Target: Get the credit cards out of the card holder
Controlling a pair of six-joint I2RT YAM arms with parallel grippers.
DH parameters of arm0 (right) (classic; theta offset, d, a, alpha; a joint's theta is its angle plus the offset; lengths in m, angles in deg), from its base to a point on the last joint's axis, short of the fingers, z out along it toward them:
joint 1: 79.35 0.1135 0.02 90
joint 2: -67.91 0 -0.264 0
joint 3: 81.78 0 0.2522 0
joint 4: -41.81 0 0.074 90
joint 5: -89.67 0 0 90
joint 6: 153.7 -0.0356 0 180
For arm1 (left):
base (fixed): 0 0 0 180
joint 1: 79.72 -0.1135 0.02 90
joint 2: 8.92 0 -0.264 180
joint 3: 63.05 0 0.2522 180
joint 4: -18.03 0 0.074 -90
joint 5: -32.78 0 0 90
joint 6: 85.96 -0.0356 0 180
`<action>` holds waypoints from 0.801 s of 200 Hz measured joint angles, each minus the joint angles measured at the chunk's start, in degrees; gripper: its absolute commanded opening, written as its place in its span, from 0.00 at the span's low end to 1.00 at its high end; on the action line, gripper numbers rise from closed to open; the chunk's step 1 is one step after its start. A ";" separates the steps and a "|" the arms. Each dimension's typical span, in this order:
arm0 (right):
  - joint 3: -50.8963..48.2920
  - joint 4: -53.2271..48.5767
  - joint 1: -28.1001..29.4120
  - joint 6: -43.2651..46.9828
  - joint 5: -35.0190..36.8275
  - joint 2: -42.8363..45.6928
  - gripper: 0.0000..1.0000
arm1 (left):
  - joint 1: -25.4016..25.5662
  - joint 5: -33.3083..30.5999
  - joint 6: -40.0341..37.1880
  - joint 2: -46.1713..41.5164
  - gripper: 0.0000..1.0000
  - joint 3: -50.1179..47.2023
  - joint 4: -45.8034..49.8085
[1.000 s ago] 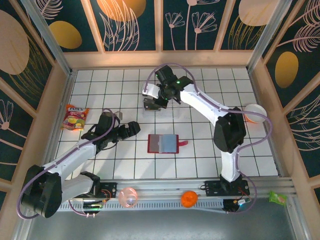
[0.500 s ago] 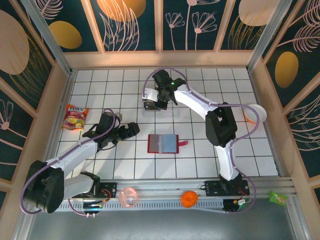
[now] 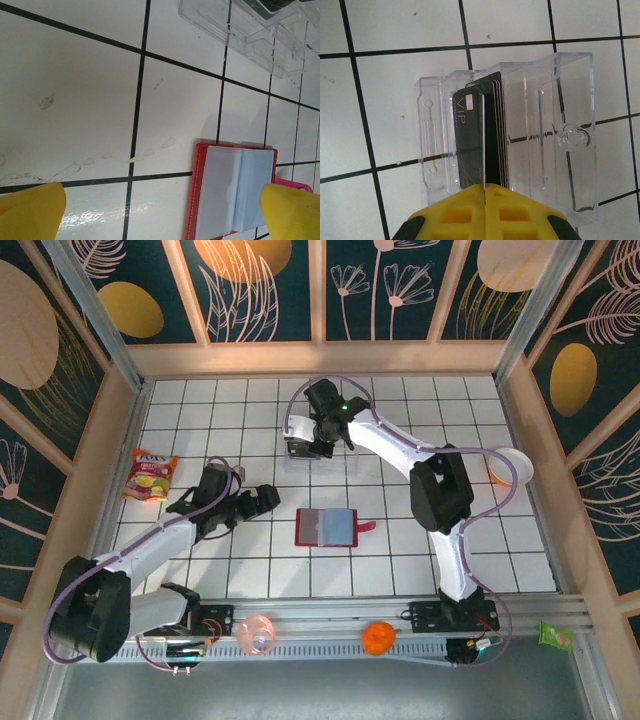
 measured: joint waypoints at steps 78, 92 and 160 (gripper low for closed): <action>-0.76 1.60 1.01 -0.22 -0.07 -1.90 0.00 | 0.00 0.46 0.00 0.00 0.99 -0.07 -0.68; -0.81 1.66 1.07 -0.22 -0.07 -2.05 0.00 | 0.00 0.52 0.00 0.00 0.99 -0.15 -0.90; -1.05 4.66 1.09 -2.34 0.44 -2.80 0.26 | 0.00 0.92 0.00 0.00 0.99 -0.46 -1.44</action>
